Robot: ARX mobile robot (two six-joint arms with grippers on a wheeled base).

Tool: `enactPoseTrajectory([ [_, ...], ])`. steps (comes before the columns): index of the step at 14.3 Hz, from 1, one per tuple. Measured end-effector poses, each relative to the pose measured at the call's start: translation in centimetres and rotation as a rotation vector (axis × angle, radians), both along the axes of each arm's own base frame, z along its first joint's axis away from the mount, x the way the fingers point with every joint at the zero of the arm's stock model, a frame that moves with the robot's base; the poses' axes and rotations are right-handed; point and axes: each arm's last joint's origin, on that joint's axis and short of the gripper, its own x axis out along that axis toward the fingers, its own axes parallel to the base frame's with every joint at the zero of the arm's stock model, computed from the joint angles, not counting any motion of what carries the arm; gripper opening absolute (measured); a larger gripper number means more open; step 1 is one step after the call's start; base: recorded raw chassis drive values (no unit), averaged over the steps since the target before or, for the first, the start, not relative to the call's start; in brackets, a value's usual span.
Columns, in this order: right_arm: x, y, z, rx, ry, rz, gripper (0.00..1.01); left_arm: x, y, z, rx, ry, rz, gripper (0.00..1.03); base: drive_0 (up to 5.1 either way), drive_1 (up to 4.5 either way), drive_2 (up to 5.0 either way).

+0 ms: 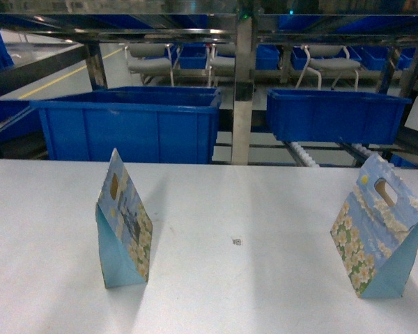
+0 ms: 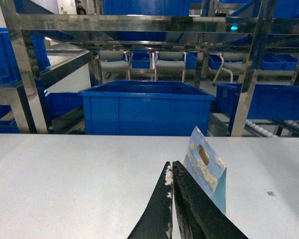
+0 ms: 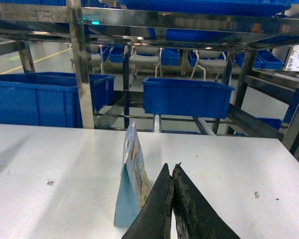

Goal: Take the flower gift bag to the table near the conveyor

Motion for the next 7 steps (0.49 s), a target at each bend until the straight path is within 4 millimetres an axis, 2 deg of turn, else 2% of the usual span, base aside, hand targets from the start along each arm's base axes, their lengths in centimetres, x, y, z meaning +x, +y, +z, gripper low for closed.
enactPoseTrajectory([
  [2, 0.00, 0.00, 0.00, 0.000, 0.000, 0.000, 0.03, 0.00, 0.00, 0.00, 0.000, 0.000, 0.000, 0.02, 0.0, 0.00, 0.0],
  [3, 0.00, 0.00, 0.00, 0.000, 0.000, 0.000, 0.15, 0.00, 0.00, 0.00, 0.000, 0.000, 0.000, 0.14, 0.0, 0.00, 0.0],
  [4, 0.00, 0.00, 0.00, 0.000, 0.000, 0.000, 0.30, 0.00, 0.00, 0.00, 0.000, 0.000, 0.000, 0.28, 0.0, 0.00, 0.0],
  [6, 0.00, 0.00, 0.00, 0.000, 0.000, 0.000, 0.84, 0.00, 0.00, 0.00, 0.000, 0.000, 0.000, 0.82, 0.0, 0.00, 0.0],
  [7, 0.00, 0.00, 0.00, 0.000, 0.000, 0.000, 0.97, 0.00, 0.00, 0.00, 0.000, 0.000, 0.000, 0.98, 0.0, 0.00, 0.0],
])
